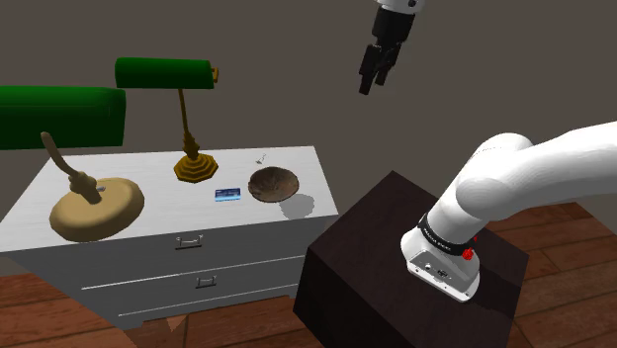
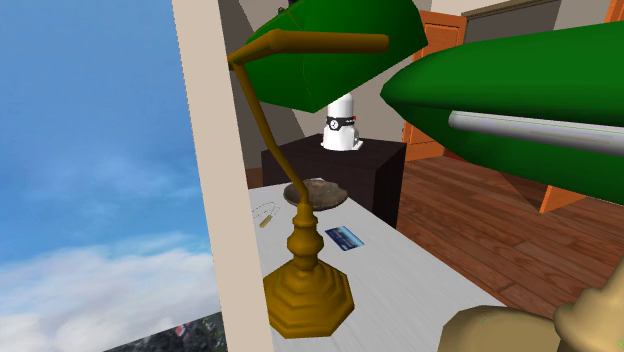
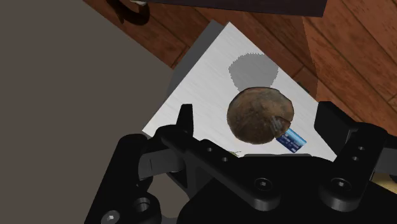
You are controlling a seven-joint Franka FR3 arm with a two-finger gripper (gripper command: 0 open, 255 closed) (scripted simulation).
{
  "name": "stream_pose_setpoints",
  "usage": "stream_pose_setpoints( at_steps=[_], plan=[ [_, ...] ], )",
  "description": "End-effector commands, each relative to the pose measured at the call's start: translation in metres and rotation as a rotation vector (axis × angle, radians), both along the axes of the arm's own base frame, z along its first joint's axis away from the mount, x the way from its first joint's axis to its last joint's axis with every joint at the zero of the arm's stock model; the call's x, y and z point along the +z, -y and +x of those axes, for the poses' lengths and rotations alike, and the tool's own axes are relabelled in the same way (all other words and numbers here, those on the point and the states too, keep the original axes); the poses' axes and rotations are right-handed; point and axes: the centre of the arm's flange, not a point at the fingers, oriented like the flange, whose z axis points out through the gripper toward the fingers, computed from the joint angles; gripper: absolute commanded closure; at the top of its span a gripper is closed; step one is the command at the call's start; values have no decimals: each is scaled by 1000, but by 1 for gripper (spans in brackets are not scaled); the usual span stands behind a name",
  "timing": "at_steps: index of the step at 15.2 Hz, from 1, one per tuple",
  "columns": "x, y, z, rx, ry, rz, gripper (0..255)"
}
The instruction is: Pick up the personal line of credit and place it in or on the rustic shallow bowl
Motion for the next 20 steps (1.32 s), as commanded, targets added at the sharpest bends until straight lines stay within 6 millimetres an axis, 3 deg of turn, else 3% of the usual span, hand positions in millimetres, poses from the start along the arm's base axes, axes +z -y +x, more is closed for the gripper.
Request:
stream_pose_setpoints(
  at_steps=[1,11,20],
  plan=[
    [0,0,0,0,0,0,0],
    [-113,-23,46,192,129,65,0],
    [-207,-57,94,365,245,123,0]
  ],
)
